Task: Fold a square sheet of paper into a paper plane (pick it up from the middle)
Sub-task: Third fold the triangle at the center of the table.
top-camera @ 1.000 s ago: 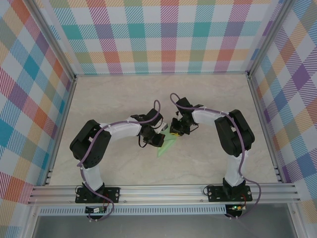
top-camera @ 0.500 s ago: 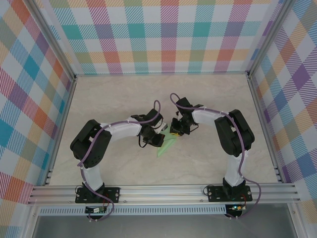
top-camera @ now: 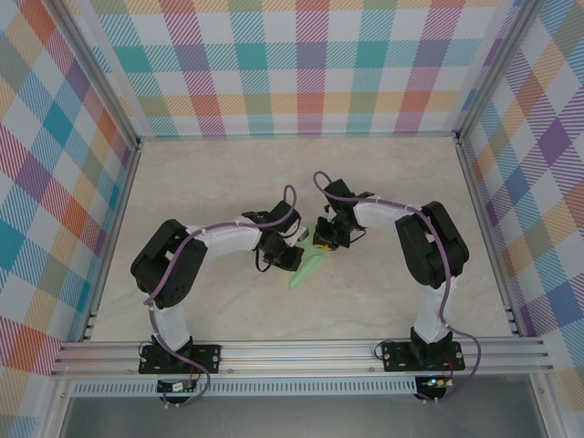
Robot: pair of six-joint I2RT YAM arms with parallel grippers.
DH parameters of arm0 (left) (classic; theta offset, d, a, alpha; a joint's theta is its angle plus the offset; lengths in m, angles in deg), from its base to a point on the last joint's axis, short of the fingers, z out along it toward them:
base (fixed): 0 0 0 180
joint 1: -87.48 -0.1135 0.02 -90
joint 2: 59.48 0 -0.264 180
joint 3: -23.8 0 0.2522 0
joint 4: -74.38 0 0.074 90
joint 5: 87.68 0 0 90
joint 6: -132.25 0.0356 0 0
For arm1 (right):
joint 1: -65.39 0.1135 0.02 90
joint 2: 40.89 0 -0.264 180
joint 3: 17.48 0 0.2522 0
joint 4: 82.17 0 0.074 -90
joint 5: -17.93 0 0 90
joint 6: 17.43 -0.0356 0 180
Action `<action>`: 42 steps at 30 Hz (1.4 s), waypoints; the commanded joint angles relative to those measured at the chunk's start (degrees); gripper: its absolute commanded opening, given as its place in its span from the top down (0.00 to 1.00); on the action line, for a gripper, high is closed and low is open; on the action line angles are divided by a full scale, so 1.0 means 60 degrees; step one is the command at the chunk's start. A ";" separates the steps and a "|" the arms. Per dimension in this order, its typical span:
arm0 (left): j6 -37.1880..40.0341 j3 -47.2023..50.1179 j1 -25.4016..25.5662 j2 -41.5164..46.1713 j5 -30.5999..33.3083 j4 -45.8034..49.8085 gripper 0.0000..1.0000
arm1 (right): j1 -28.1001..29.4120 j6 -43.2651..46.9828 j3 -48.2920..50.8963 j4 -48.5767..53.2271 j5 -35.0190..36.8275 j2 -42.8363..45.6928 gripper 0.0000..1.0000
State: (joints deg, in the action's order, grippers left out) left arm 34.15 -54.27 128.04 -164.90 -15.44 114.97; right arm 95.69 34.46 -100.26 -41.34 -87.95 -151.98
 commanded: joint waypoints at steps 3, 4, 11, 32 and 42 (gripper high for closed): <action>0.0119 0.0119 -0.0078 0.0005 0.0120 -0.0140 1.00 | -0.0012 0.0036 0.0194 0.0220 0.0202 -0.0499 0.85; 0.0114 0.0167 -0.0066 0.0051 0.0104 -0.0192 1.00 | -0.0009 0.0031 0.0194 0.0218 0.0211 -0.0492 0.85; 0.0148 0.0187 -0.0076 0.0062 0.0177 -0.0129 1.00 | -0.0012 -0.0021 0.0208 0.0218 0.0217 -0.0499 0.85; 0.0164 0.0216 -0.0069 -0.0435 0.0296 -0.0048 1.00 | -0.0025 -0.0035 -0.0269 0.0376 0.0139 0.0170 0.82; 0.0105 0.0243 -0.0080 -0.0540 0.0287 -0.0018 1.00 | -0.0177 -0.0714 0.1218 -0.0334 0.0961 0.3175 0.83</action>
State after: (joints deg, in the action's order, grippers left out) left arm 34.17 -53.64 128.04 -165.52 -14.55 113.51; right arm 94.99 32.84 -97.68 -41.01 -83.95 -138.73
